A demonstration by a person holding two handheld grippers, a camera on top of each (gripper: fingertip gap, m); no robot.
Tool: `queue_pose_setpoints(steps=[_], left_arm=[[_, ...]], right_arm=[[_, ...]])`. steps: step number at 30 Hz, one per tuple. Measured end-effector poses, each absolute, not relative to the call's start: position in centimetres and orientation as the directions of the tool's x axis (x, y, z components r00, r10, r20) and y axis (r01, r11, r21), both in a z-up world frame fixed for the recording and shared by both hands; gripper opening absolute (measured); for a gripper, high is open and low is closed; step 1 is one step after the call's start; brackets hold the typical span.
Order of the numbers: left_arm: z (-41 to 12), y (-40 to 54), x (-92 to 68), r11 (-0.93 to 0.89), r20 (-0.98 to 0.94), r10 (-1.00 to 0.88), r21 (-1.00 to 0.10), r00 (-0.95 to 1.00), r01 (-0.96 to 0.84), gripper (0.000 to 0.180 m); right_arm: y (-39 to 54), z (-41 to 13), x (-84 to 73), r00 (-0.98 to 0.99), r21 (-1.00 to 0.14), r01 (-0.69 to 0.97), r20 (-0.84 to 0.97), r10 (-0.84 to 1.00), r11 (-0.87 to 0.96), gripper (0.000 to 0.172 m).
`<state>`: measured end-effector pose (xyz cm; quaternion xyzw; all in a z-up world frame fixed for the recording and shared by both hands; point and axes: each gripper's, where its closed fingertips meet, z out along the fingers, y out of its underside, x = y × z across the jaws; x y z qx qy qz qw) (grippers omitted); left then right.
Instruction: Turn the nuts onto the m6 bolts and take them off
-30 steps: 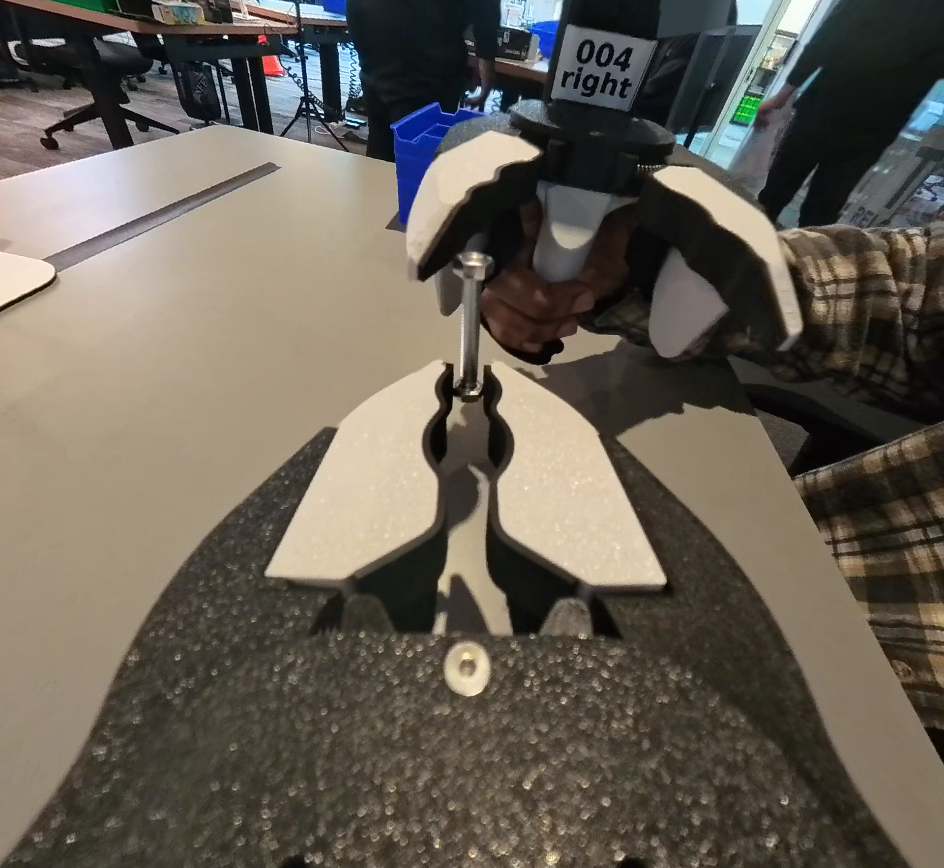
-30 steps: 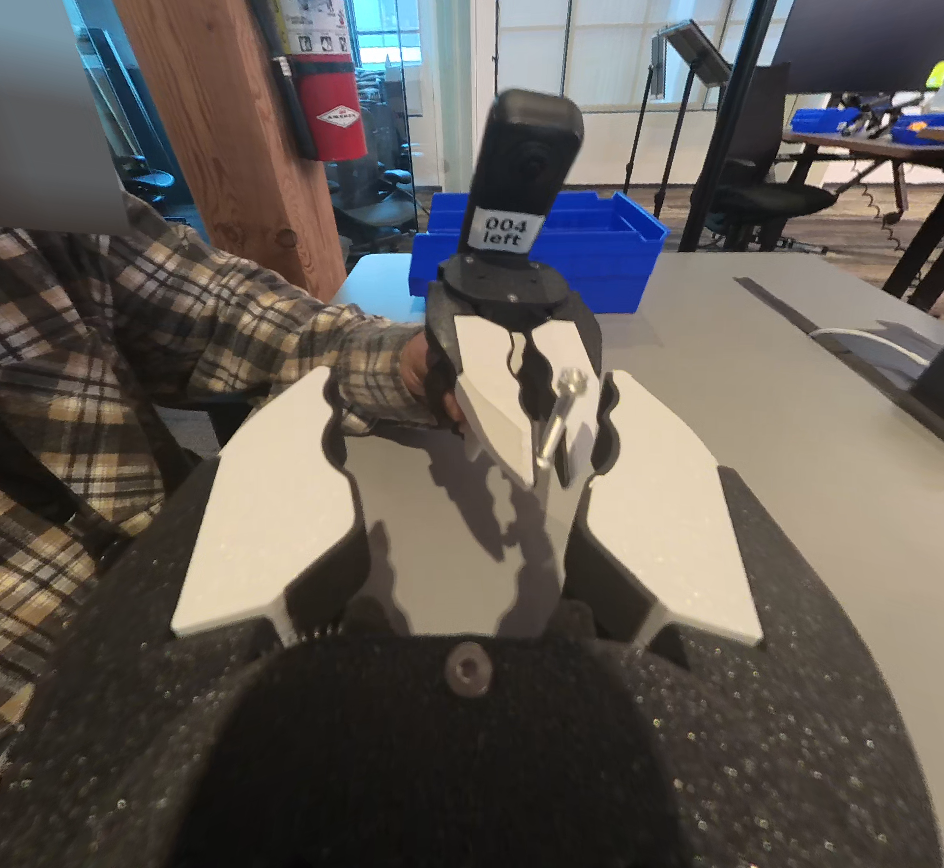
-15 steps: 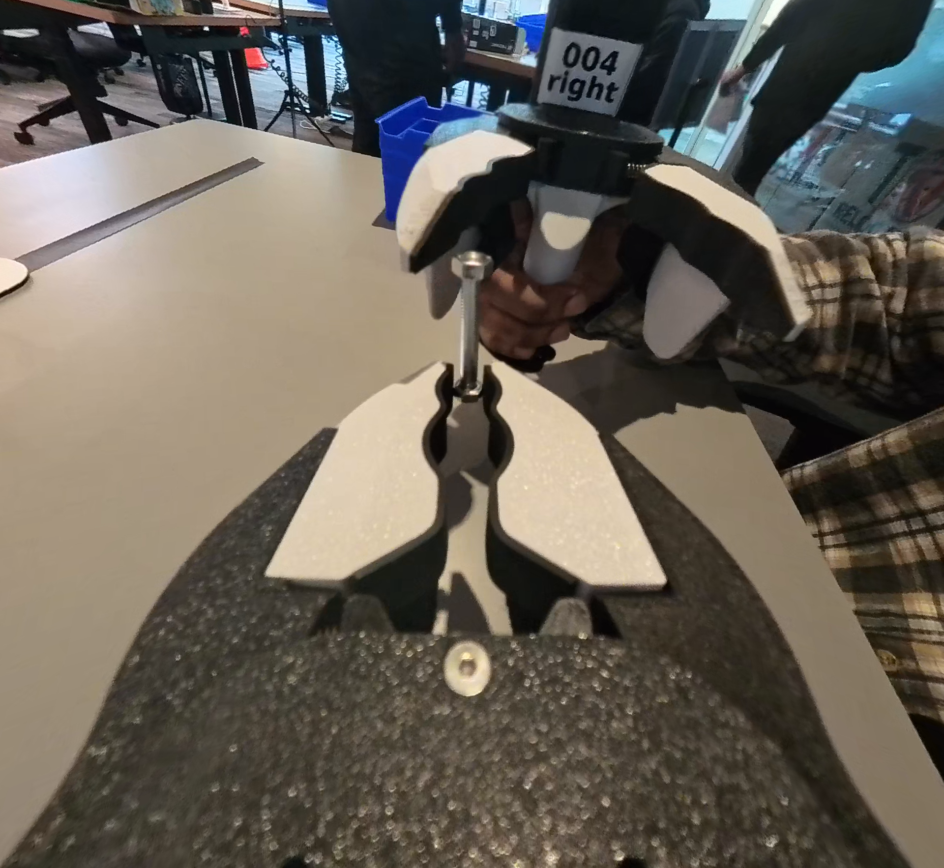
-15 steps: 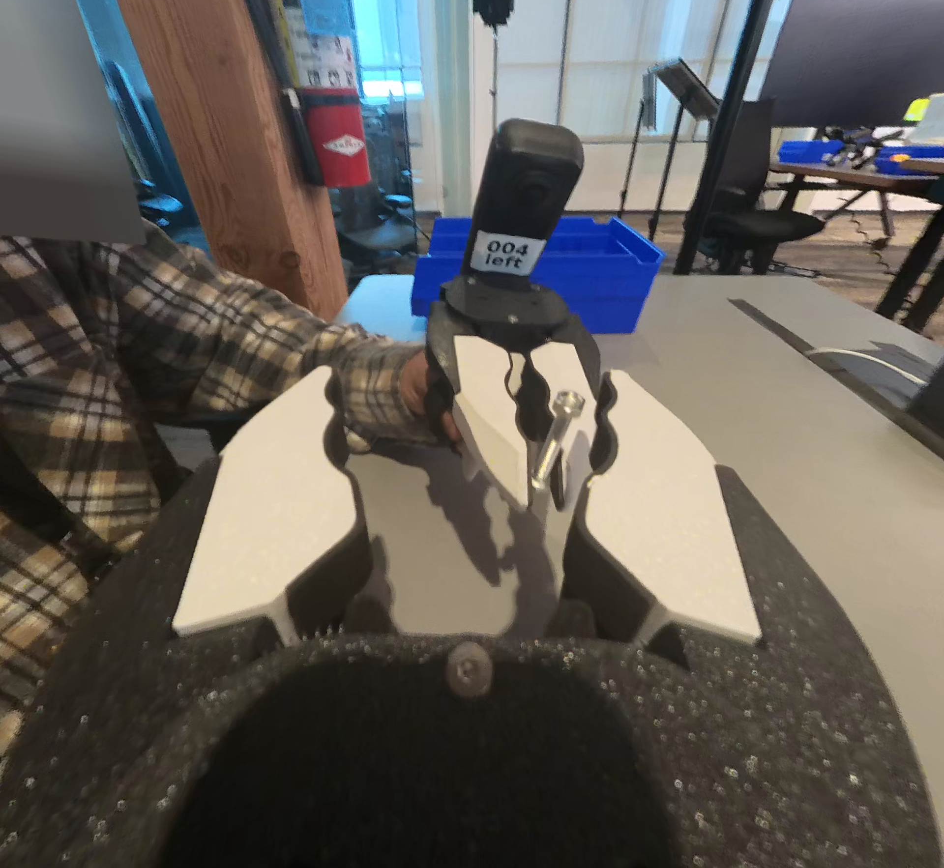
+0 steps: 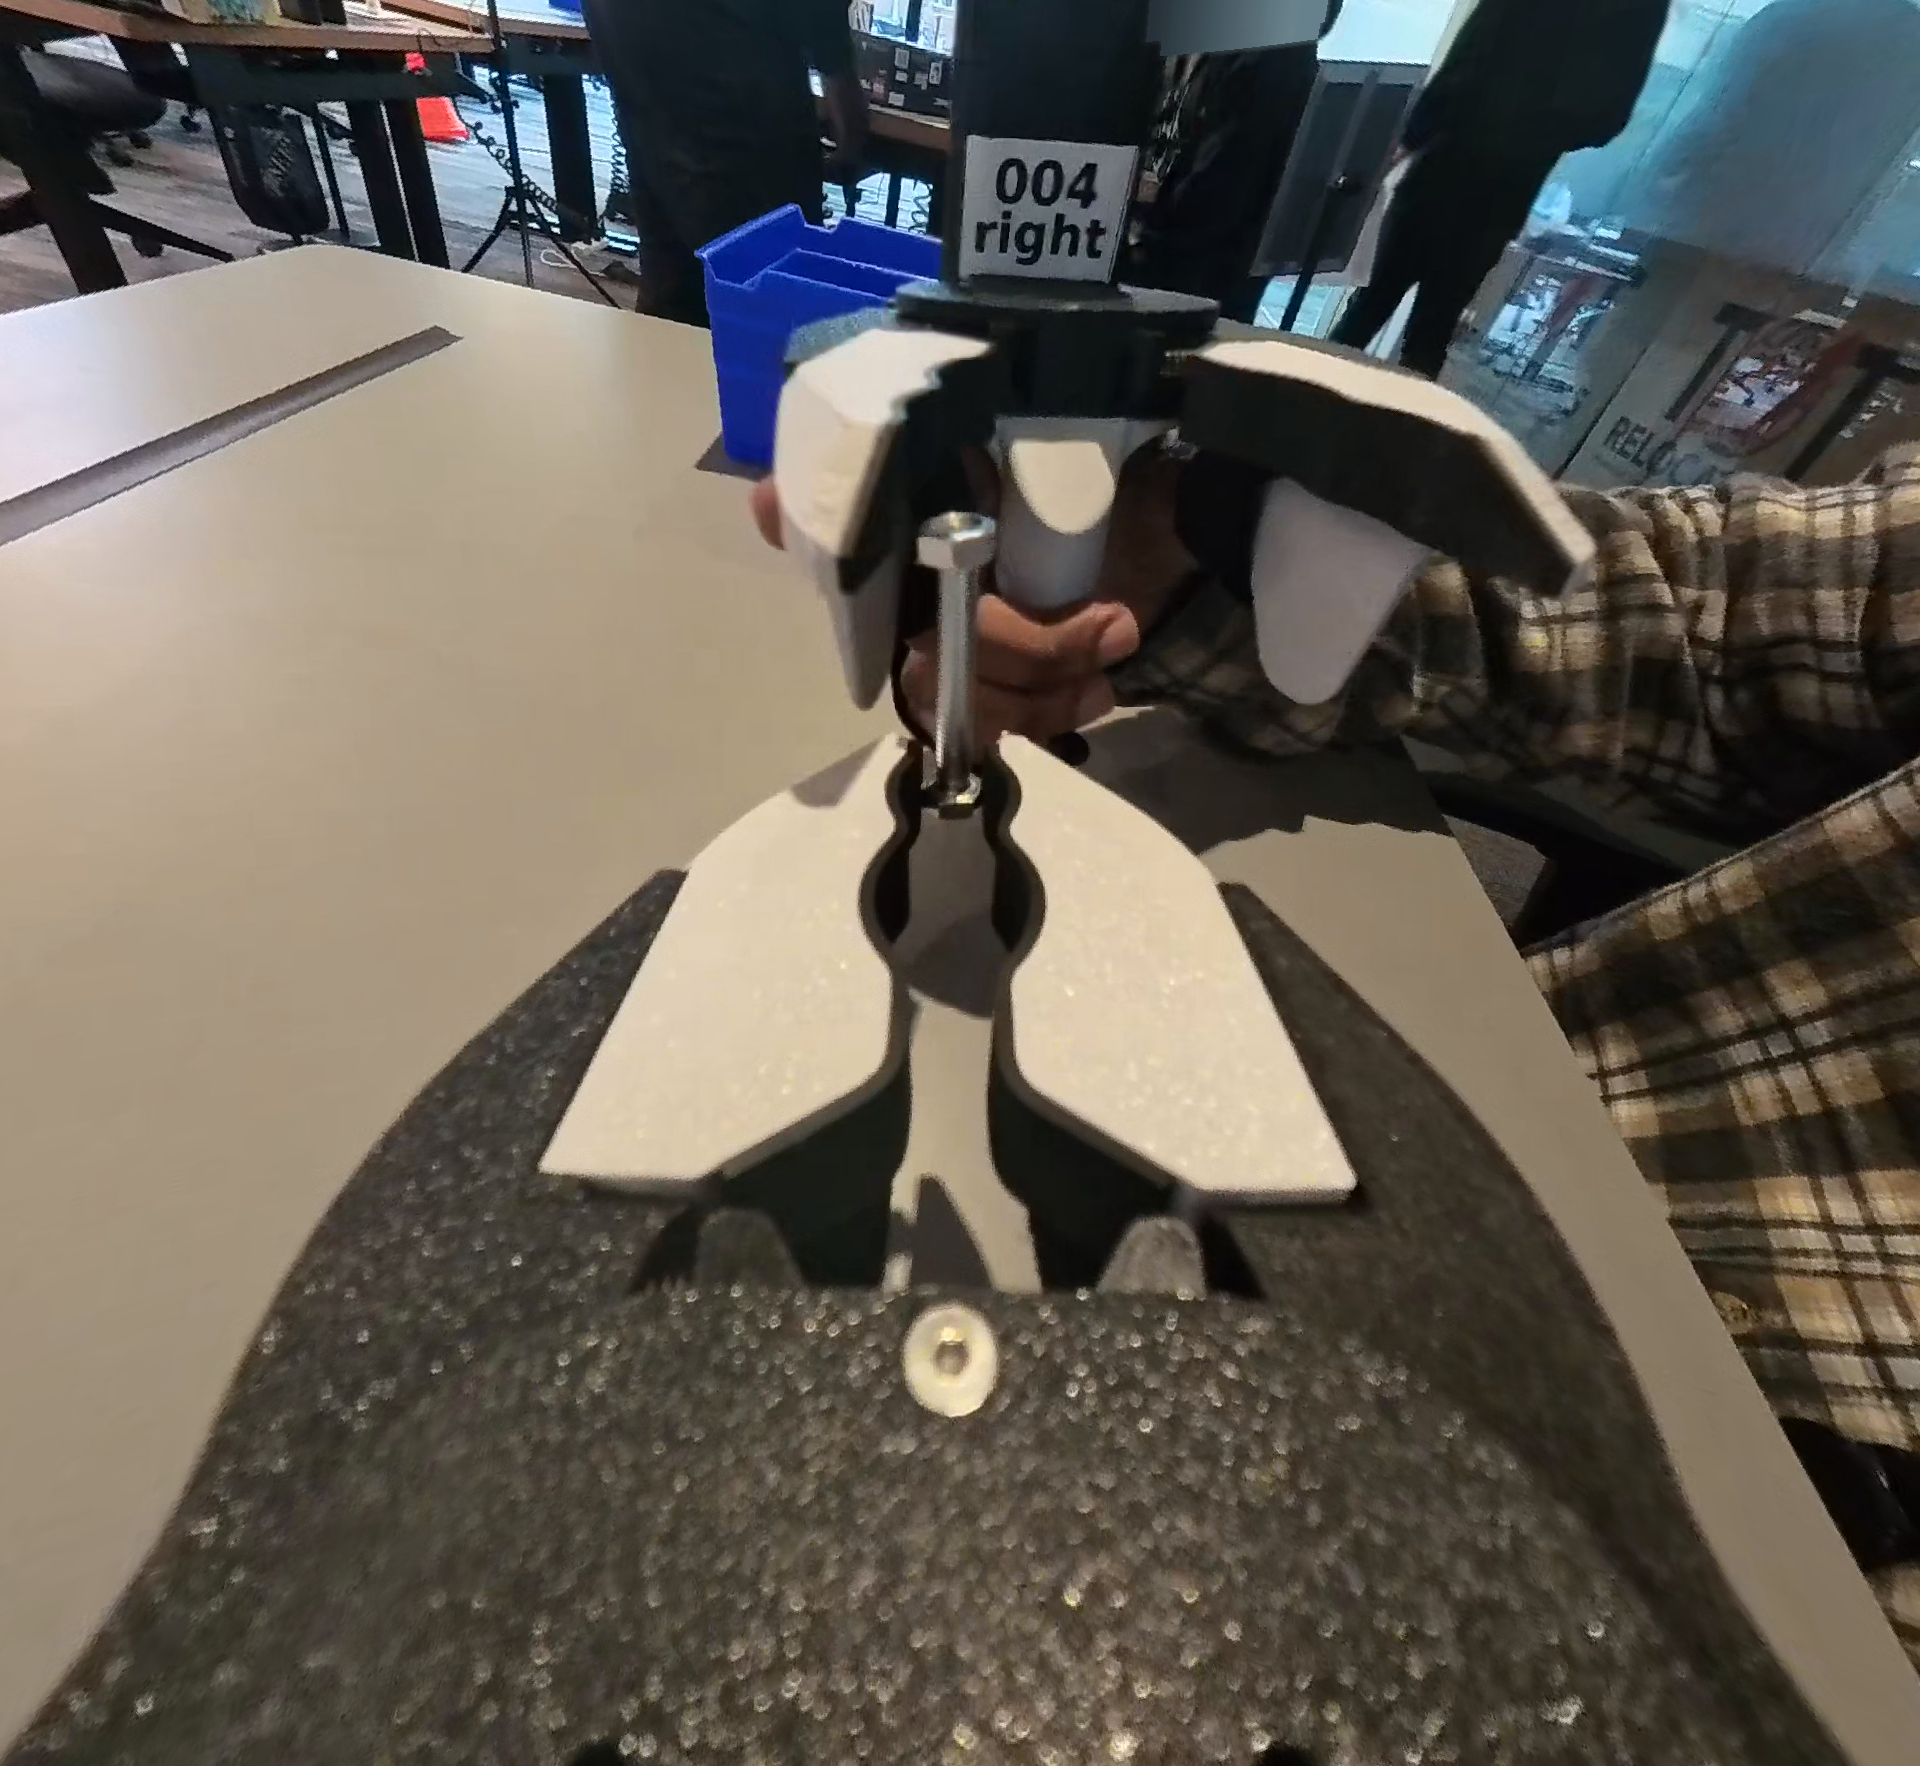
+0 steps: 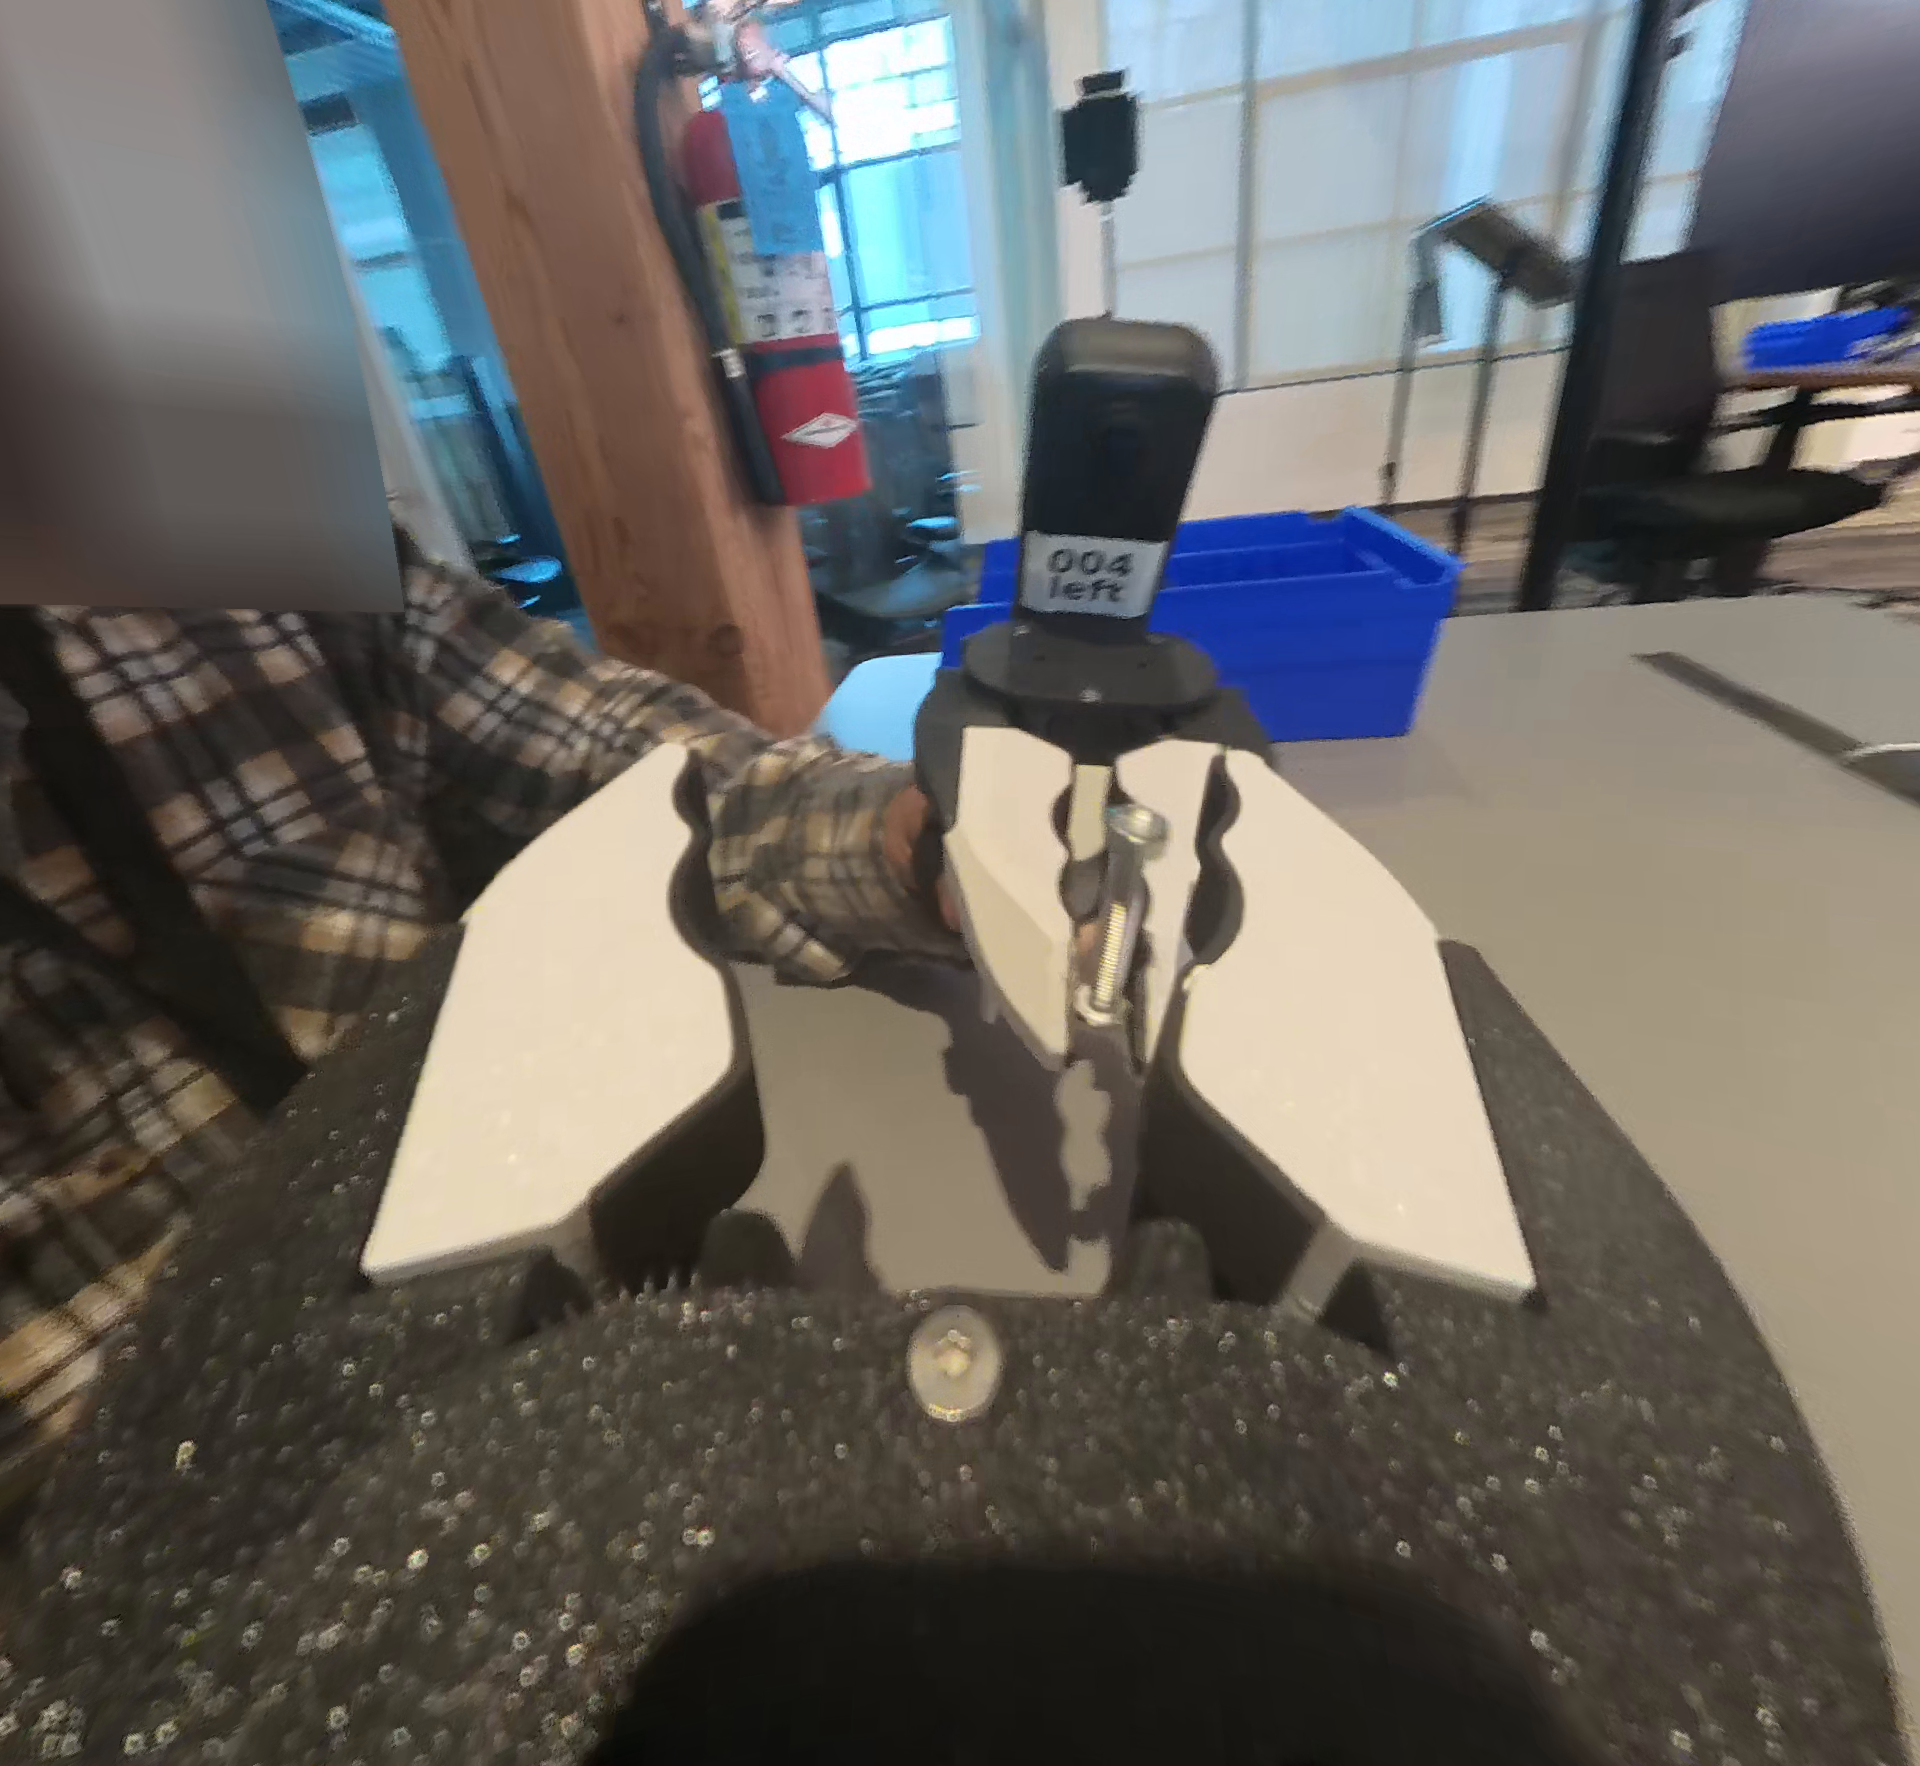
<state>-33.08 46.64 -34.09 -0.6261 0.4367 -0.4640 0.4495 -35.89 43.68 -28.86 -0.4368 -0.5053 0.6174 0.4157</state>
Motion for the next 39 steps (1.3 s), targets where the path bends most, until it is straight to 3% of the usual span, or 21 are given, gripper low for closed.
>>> queue_pose_setpoints(steps=[18,25,39], left_arm=[[-34.0,46.7,-33.1,-0.173,0.143,-0.968,-0.976,0.207,-0.135,0.01],[-34.0,46.9,-33.2,-0.141,0.107,-0.967,-0.98,0.229,-0.139,0.01],[-33.9,46.6,-33.0,-0.127,0.095,-0.972,-0.982,0.216,-0.138,0.011]], right_arm=[[44.7,-28.7,-35.4,-0.17,-0.992,-0.082,-0.085,0.982,-0.1,0.091],[46.5,-28.9,-34.3,0.007,-0.997,-0.036,-0.065,0.998,-0.065,0.054],[46.6,-29.3,-35.6,-0.098,-0.999,0.018,-0.049,0.994,-0.048,0.016]])
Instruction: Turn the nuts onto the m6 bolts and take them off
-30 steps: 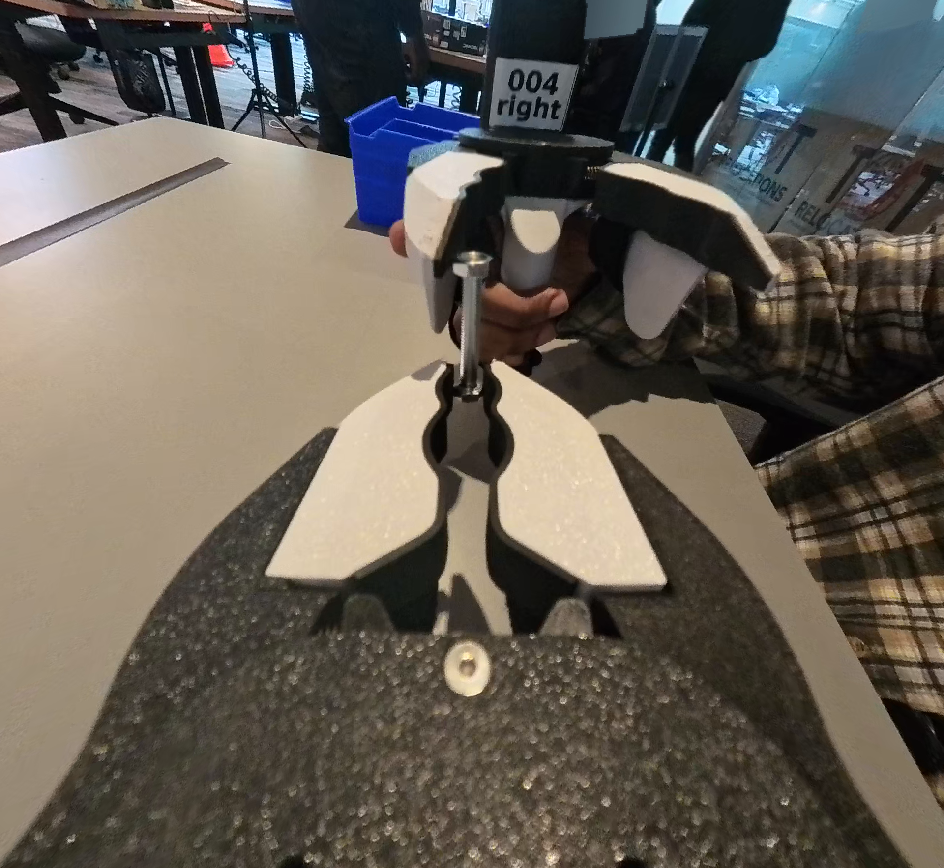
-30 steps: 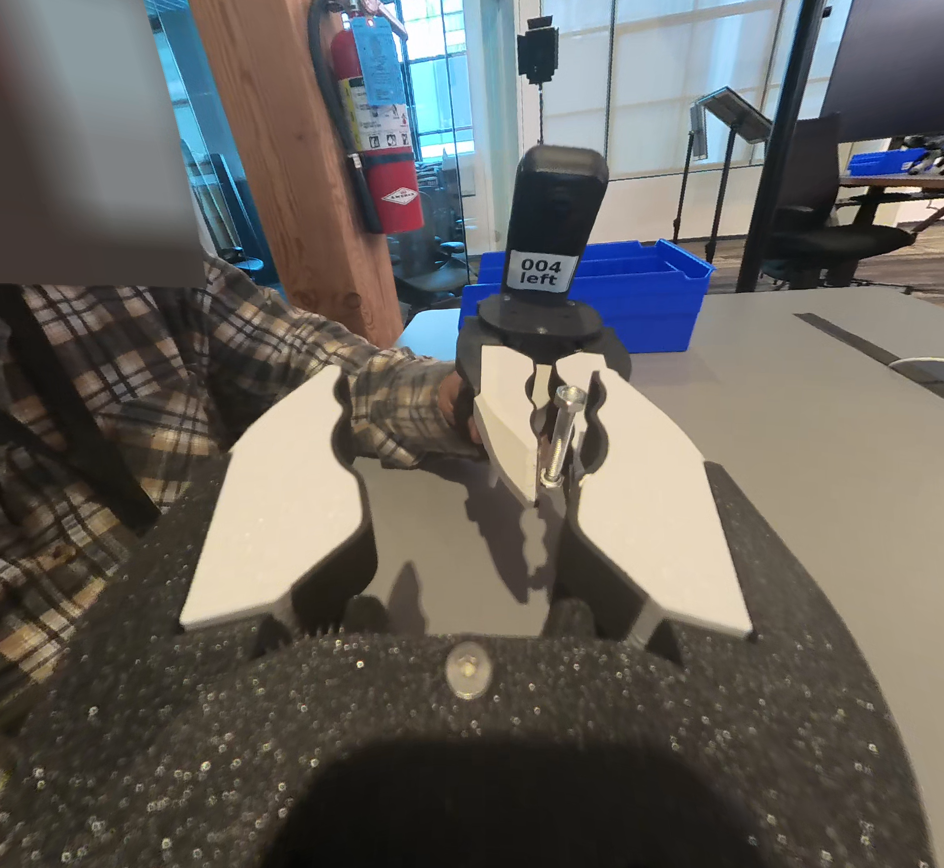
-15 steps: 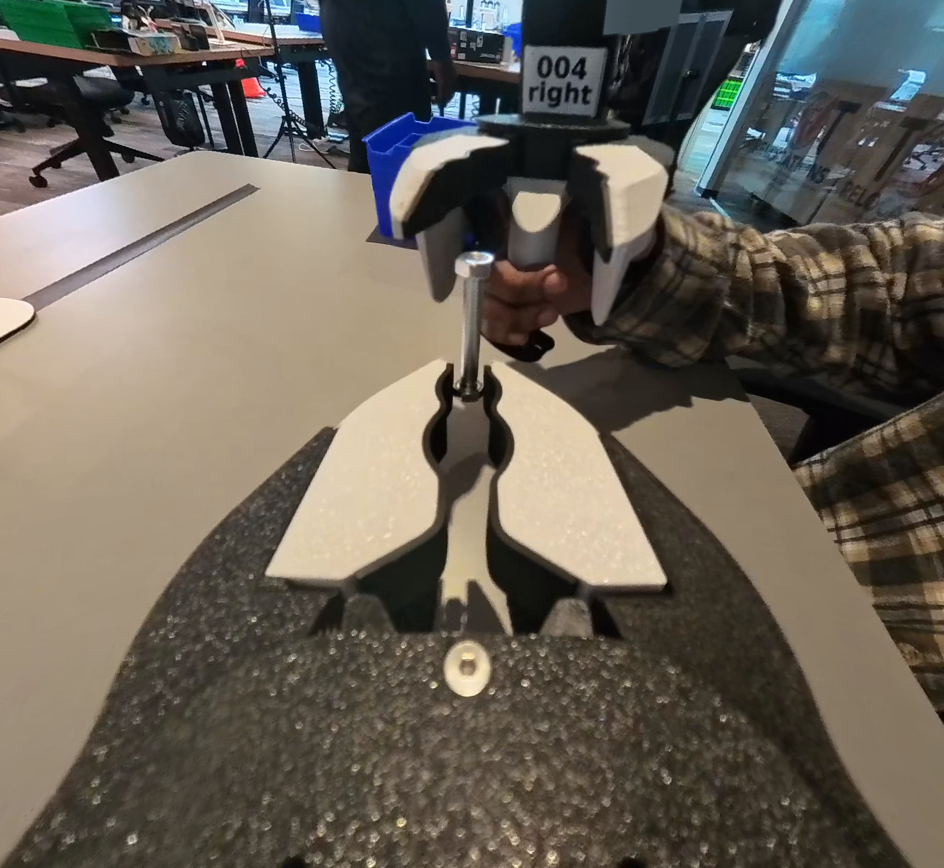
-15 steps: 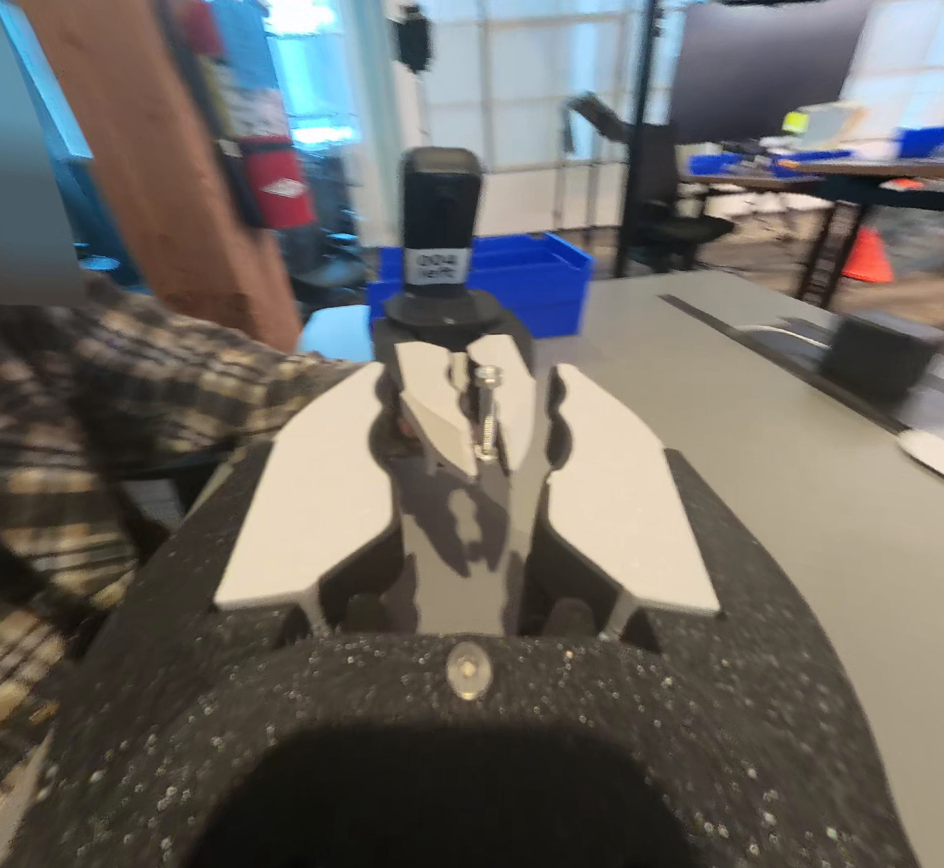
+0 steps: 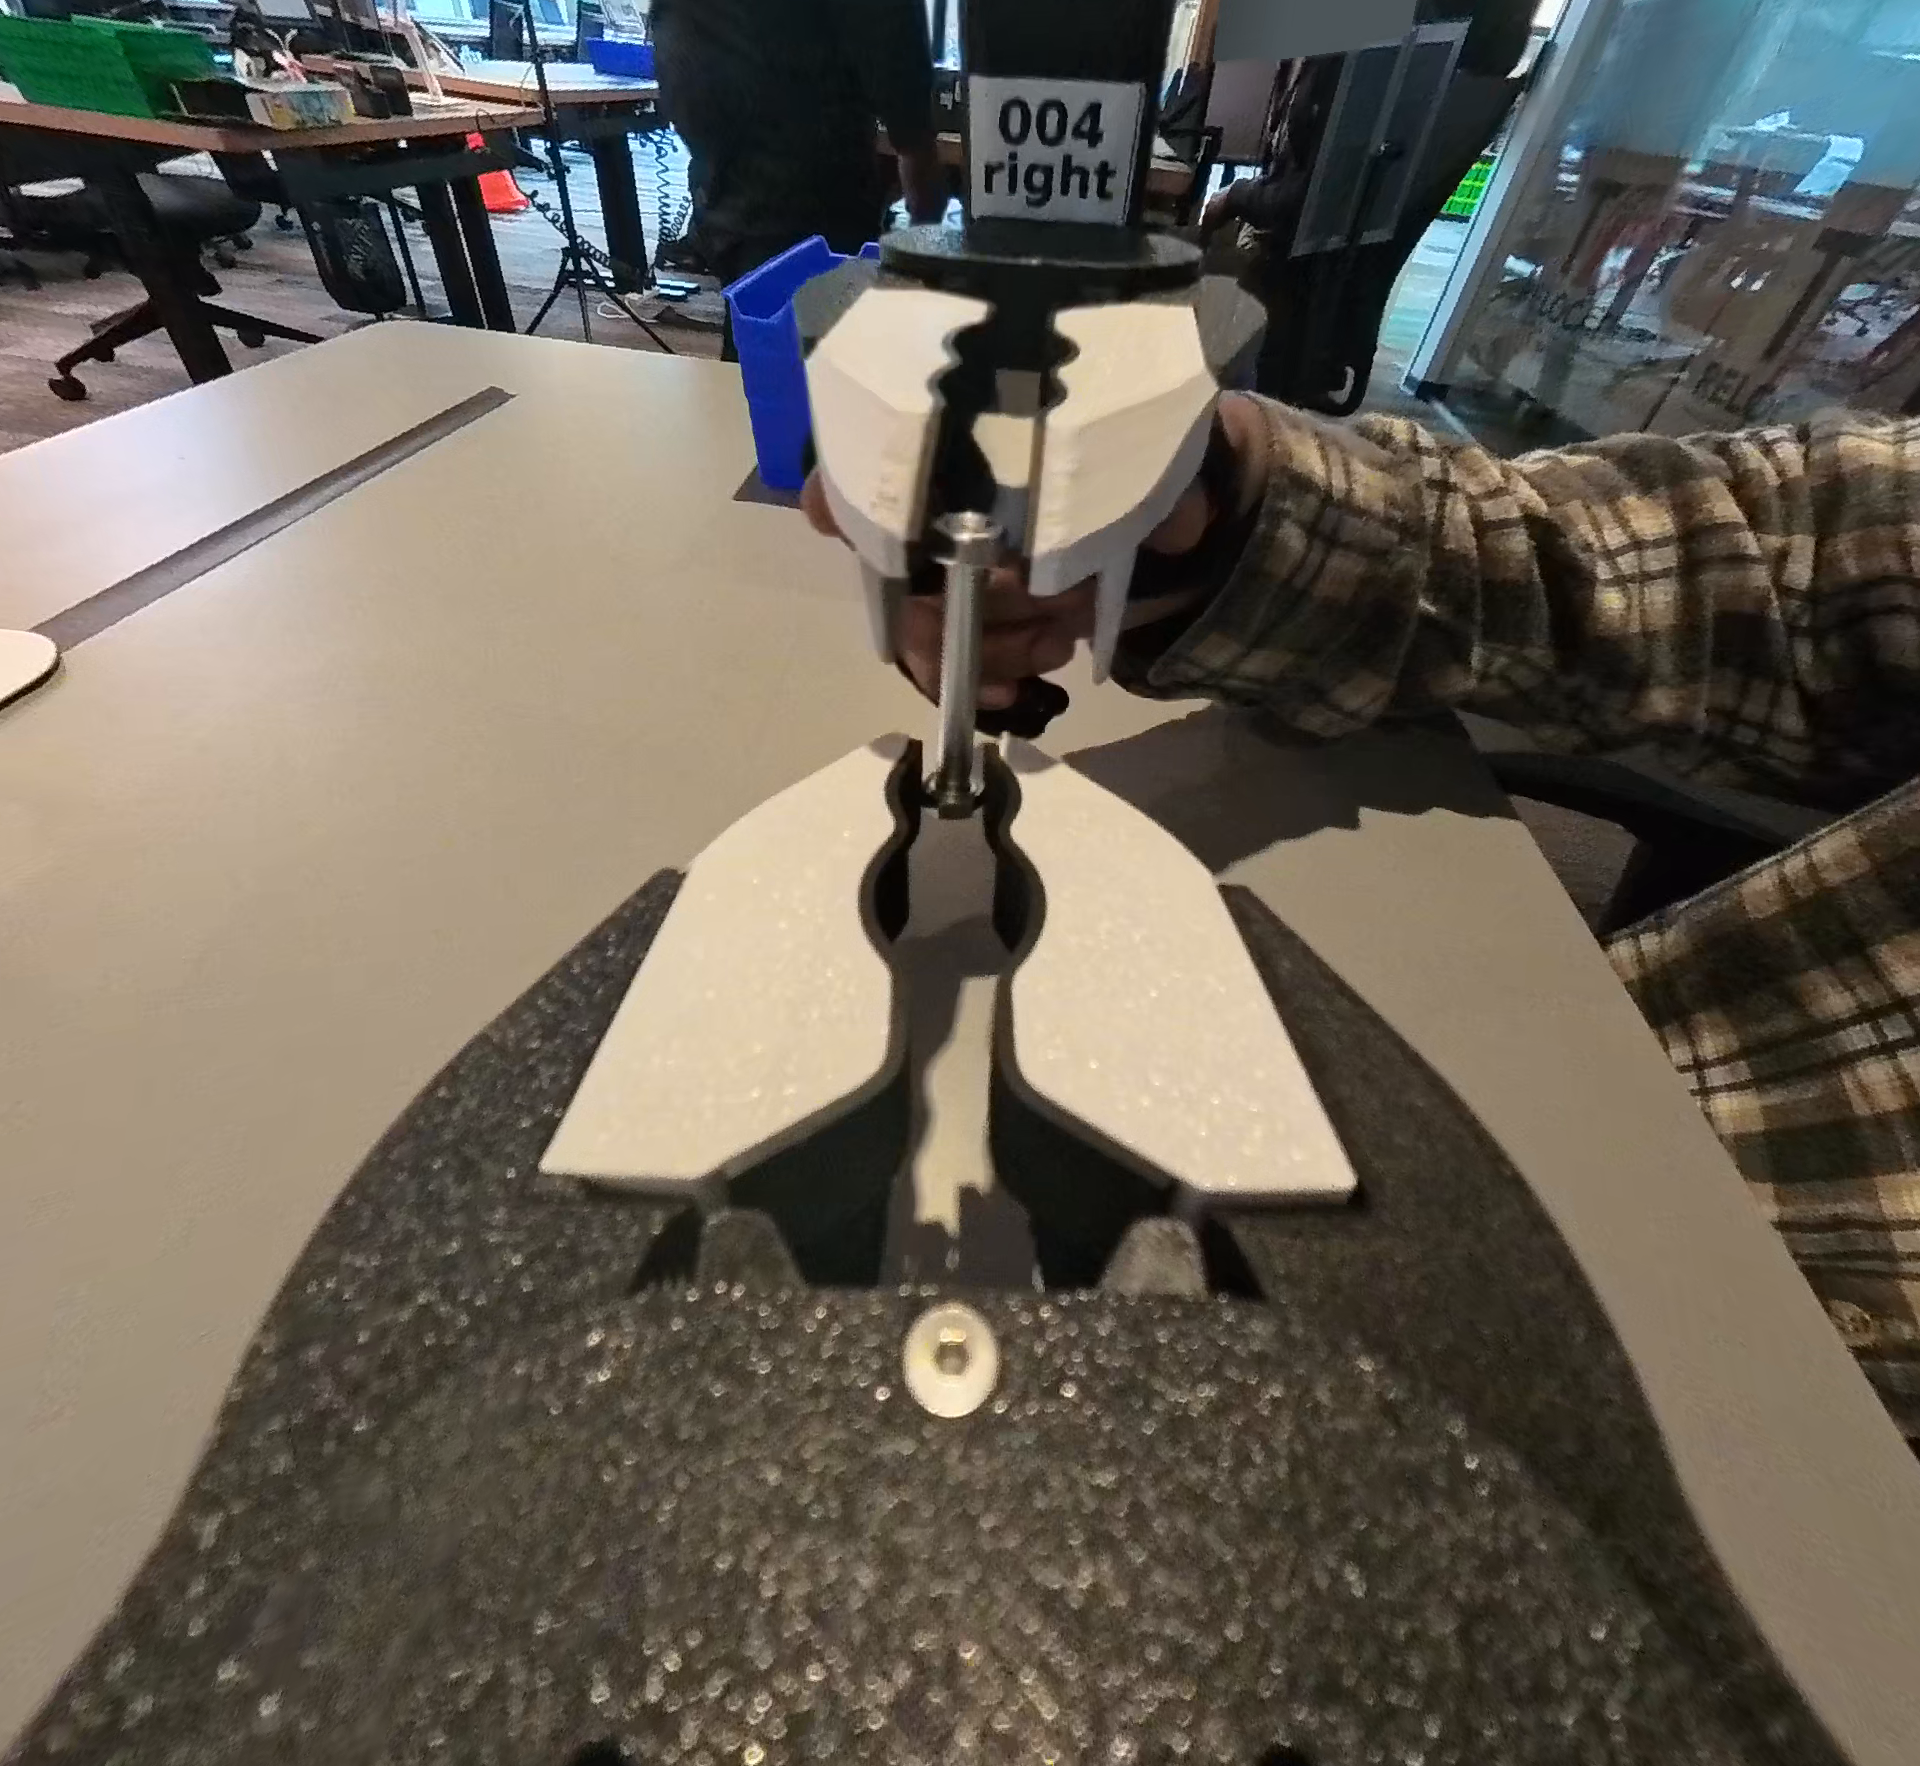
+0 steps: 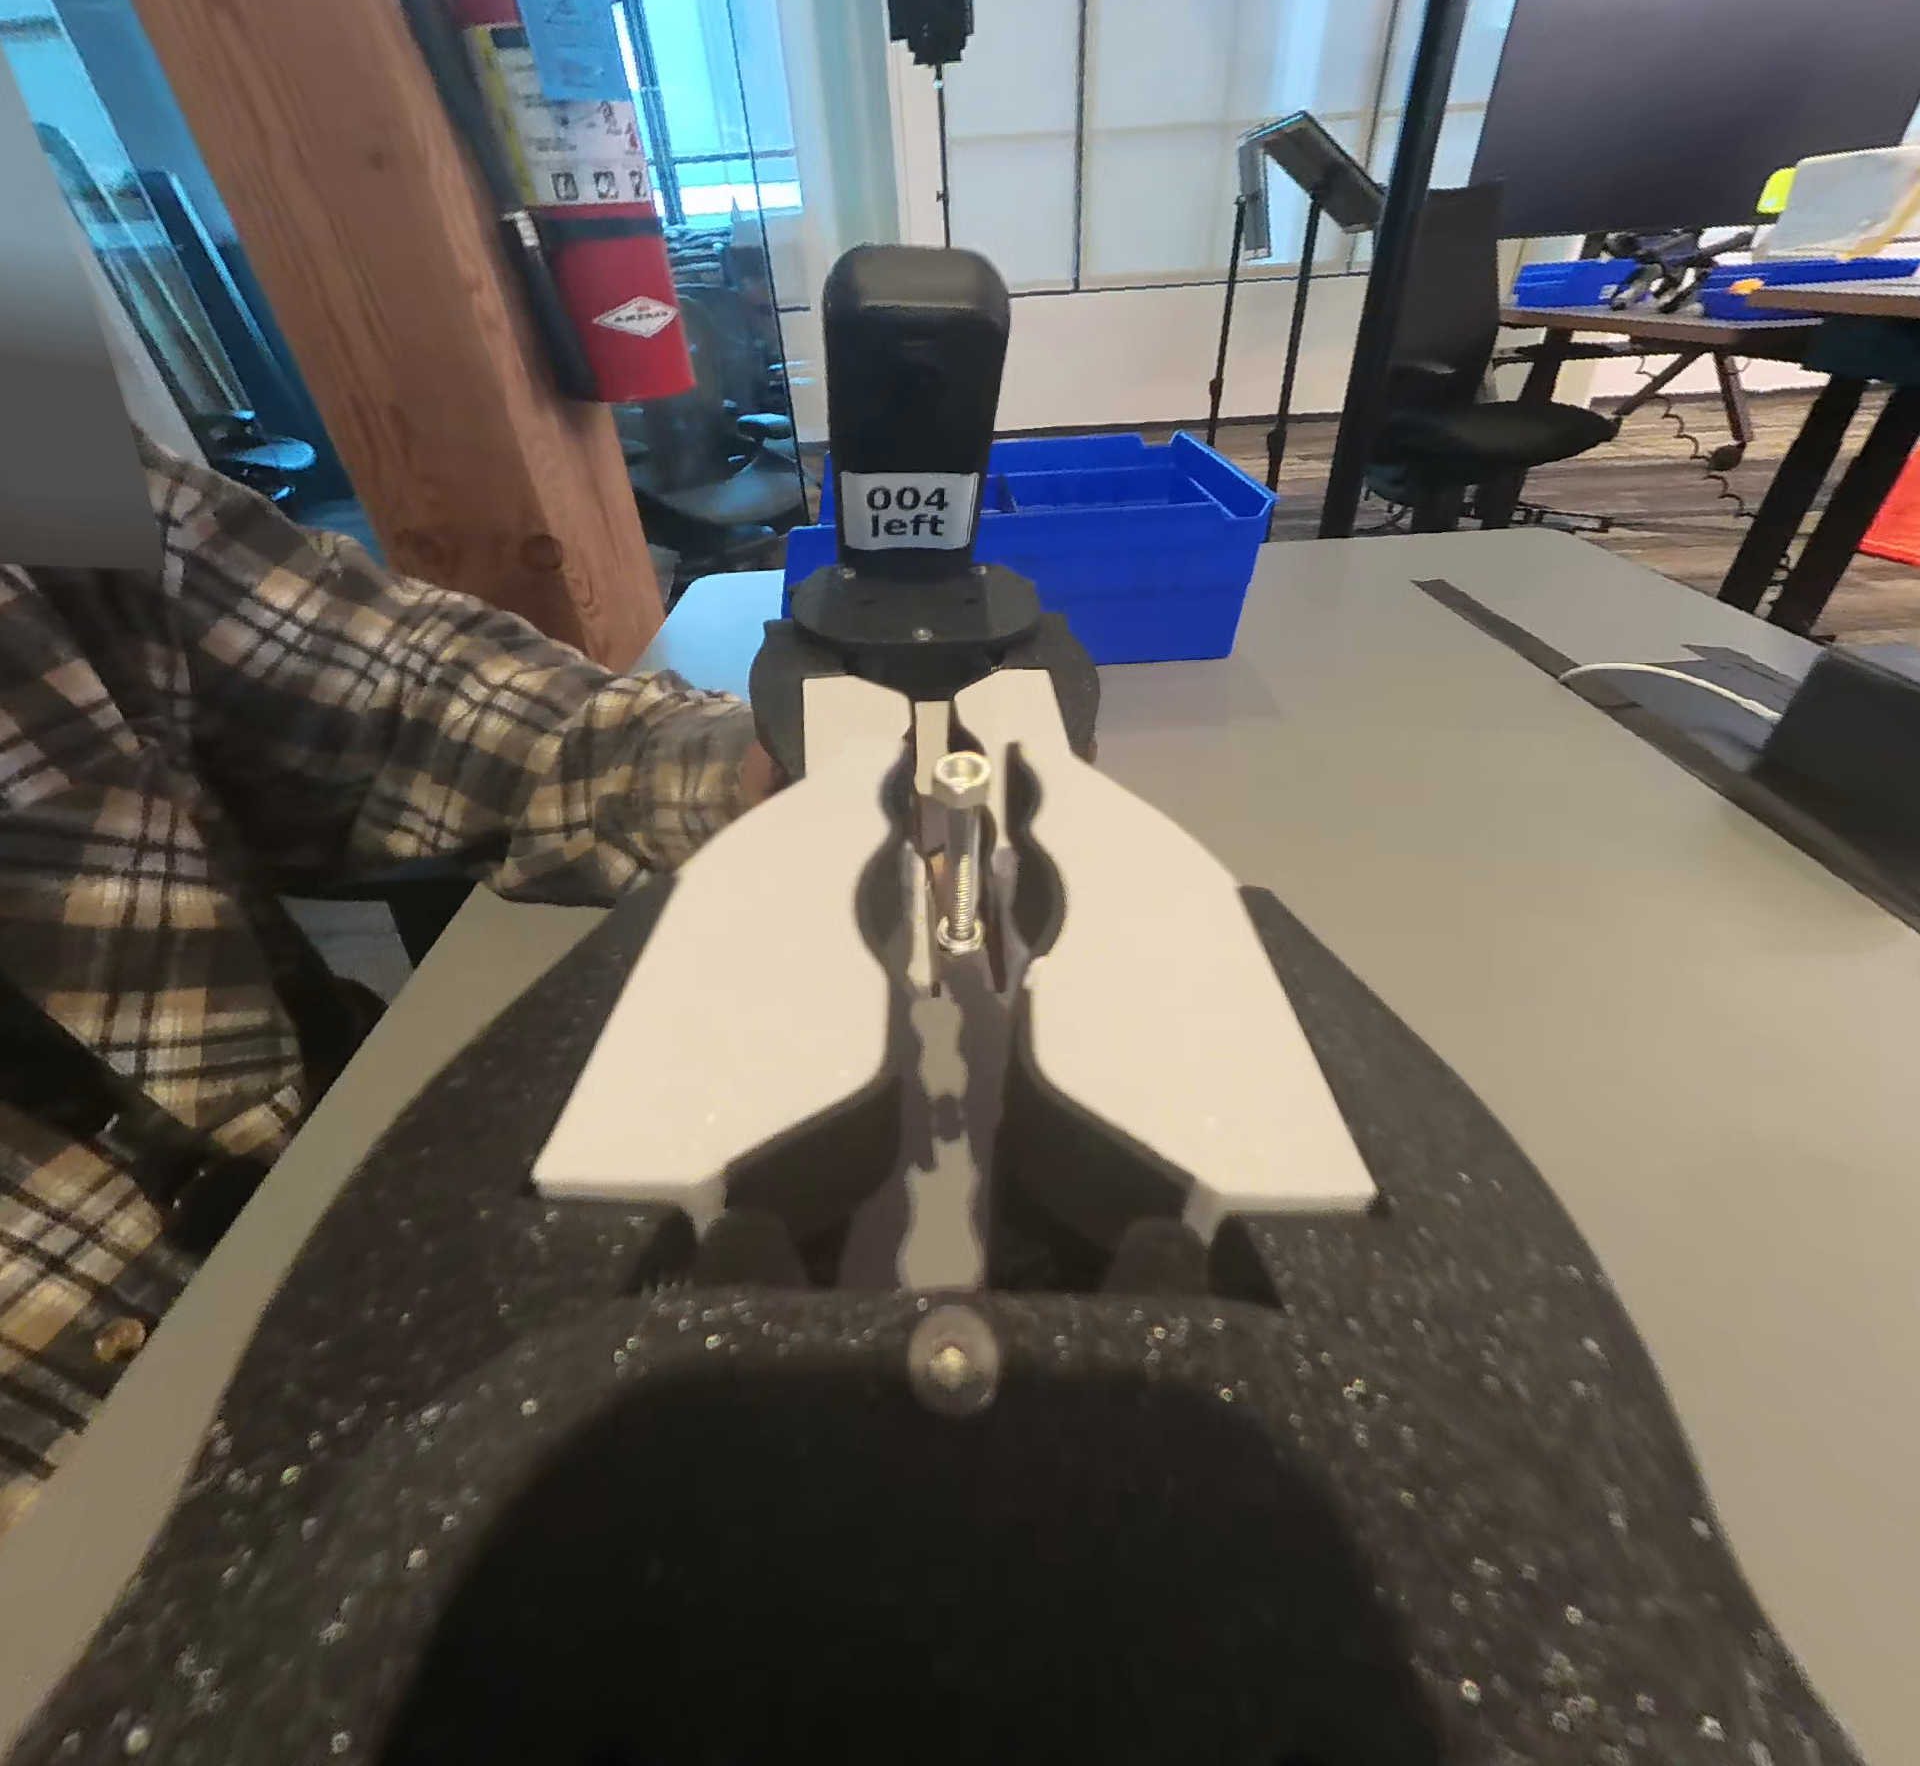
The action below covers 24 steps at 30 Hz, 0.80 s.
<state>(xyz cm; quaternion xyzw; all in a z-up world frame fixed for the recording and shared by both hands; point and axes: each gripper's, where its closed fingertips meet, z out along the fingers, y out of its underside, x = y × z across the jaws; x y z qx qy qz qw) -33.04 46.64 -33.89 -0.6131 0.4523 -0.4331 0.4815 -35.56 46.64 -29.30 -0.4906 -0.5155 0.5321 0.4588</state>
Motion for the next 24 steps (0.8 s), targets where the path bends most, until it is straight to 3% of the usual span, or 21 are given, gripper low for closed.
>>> queue_pose_setpoints(steps=[2,17,24], left_arm=[[-33.92,46.68,-33.06,-0.127,0.094,-0.971,-0.982,0.22,-0.14,0.011],[-34.26,47.01,-33.0,-0.147,0.104,-0.962,-0.976,0.251,-0.158,0.011],[-34.39,46.57,-32.76,-0.153,0.115,-0.97,-0.974,0.216,-0.165,0.01]], right_arm=[[46.68,-29.36,-35.64,-0.088,-0.999,0.013,-0.038,0.995,-0.037,0.01],[46.89,-29.99,-35.47,0.042,-1.0,-0.009,-0.011,0.999,-0.01,0.013],[46.12,-29.26,-35.5,-0.06,-0.999,-0.027,-0.037,0.998,-0.039,0.062]])
